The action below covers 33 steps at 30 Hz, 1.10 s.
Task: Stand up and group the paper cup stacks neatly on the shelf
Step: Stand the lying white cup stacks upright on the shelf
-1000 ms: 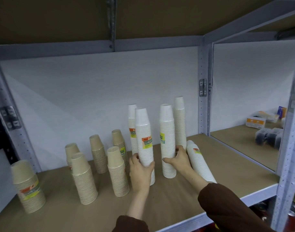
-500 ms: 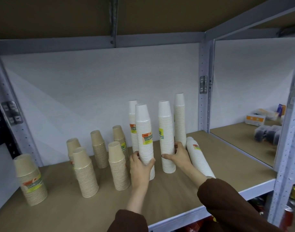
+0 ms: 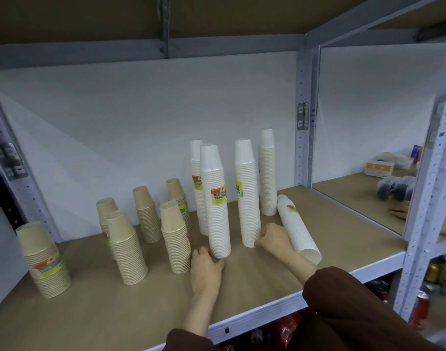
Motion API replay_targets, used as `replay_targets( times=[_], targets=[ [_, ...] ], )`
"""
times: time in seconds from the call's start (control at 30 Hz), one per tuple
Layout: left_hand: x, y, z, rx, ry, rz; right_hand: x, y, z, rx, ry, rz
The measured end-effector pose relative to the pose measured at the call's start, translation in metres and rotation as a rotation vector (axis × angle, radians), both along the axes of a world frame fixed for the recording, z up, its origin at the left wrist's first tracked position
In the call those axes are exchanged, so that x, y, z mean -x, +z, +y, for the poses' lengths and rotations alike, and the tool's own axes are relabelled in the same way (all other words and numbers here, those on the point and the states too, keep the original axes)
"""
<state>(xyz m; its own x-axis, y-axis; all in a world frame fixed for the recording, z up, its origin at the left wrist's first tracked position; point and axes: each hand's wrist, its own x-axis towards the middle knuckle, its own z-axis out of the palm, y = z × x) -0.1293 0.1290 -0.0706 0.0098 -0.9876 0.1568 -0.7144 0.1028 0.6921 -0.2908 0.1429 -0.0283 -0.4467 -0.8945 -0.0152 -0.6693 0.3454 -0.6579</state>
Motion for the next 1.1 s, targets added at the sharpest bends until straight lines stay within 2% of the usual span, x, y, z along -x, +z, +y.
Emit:
replay_targets(
  times=[0.23,0.53,0.7,0.77,0.93,1.1],
  targets=[
    [-0.001,-0.004,0.01,0.059,-0.06,-0.188,-0.008,-0.022,0.012,0.026,0.044,0.172],
    [0.002,0.007,0.023,0.03,-0.149,-0.481,-0.008,-0.012,0.019,0.106,0.09,0.199],
    [0.029,0.019,0.034,0.073,-0.327,-0.537,0.016,0.011,0.022,0.223,0.025,0.243],
    [0.046,0.021,0.036,0.111,-0.427,-0.554,0.032,0.017,0.023,0.239,-0.028,0.198],
    [0.089,0.017,0.031,0.125,-0.58,-0.595,0.059,0.031,0.033,0.088,-0.087,0.248],
    [0.121,0.013,0.017,0.129,-0.6,-0.592,0.079,0.028,0.033,0.006,-0.156,0.051]
  ],
)
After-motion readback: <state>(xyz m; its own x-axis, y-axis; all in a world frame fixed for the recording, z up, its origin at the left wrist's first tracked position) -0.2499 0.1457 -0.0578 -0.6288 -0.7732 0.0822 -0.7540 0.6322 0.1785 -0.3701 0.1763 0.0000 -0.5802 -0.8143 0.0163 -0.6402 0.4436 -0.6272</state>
